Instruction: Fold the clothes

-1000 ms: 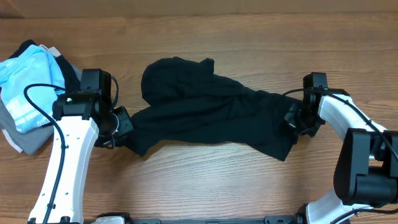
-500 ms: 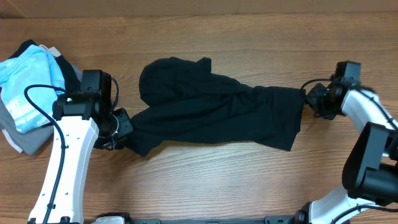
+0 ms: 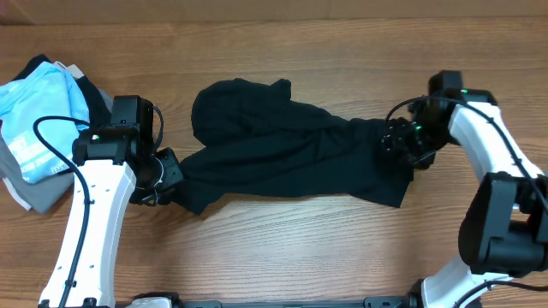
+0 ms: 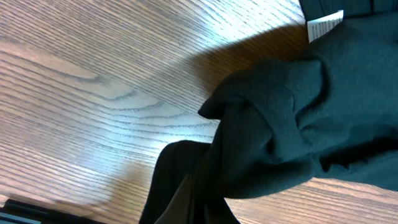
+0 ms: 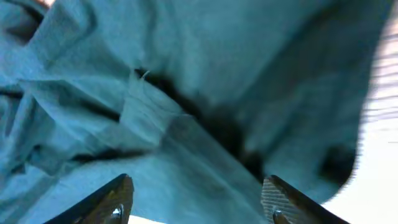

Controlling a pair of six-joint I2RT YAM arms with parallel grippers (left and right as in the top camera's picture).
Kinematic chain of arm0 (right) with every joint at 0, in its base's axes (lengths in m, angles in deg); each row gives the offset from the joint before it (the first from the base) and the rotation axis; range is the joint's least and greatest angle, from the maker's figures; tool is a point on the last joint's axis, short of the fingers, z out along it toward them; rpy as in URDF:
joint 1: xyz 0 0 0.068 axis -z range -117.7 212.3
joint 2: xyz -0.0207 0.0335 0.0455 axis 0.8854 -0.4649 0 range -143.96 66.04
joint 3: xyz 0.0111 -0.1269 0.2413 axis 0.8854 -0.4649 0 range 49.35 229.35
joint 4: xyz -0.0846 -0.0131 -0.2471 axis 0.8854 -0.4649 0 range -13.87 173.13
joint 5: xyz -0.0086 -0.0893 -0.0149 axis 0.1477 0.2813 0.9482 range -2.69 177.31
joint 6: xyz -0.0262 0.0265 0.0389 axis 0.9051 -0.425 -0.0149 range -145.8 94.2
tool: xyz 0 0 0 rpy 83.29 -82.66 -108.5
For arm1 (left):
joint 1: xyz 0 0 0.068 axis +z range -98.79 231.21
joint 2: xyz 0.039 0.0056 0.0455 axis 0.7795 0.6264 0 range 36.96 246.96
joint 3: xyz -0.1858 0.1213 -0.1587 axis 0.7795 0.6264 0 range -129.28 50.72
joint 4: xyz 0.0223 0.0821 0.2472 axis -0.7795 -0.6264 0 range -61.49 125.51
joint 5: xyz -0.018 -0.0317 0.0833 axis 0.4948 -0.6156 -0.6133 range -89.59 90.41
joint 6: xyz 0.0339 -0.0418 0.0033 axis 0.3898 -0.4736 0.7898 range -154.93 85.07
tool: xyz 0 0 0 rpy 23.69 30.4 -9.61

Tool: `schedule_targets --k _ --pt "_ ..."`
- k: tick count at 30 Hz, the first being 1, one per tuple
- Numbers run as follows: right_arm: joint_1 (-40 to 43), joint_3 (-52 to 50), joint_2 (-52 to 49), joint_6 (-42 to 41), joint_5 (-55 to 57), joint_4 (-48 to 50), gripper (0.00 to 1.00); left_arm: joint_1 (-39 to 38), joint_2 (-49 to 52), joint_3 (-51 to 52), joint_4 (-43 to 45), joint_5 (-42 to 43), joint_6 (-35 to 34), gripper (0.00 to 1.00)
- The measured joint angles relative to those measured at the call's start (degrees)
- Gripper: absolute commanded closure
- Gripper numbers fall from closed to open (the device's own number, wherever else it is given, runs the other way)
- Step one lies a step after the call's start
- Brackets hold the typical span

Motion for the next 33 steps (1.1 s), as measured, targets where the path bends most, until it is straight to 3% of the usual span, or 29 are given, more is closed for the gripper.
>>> schedule_targets --k 7,12,25,29,31,33 --pt "-4.8 -2.6 0.0 -9.9 2.8 4.6 0.36 0.0 0.0 0.0 0.0 0.0 0.0 0.96" --pt "-7.0 -2.6 0.0 -14.4 6.5 5.6 0.48 0.0 0.0 0.0 0.0 0.0 0.0 0.96" --pt "-7.4 -2.6 -0.3 -18.0 10.0 5.7 0.49 0.0 0.0 0.0 0.0 0.0 0.0 0.96" --pt "-7.4 -2.6 -1.7 -18.3 10.3 5.7 0.75 0.0 0.0 0.0 0.0 0.0 0.0 0.96" --pt "-7.4 -2.6 -2.3 -18.4 10.3 5.8 0.96 0.0 0.0 0.0 0.0 0.0 0.0 0.96" --pt "-7.4 -2.6 -2.3 -18.8 10.4 5.7 0.96 0.0 0.0 0.0 0.1 0.0 0.0 0.96"
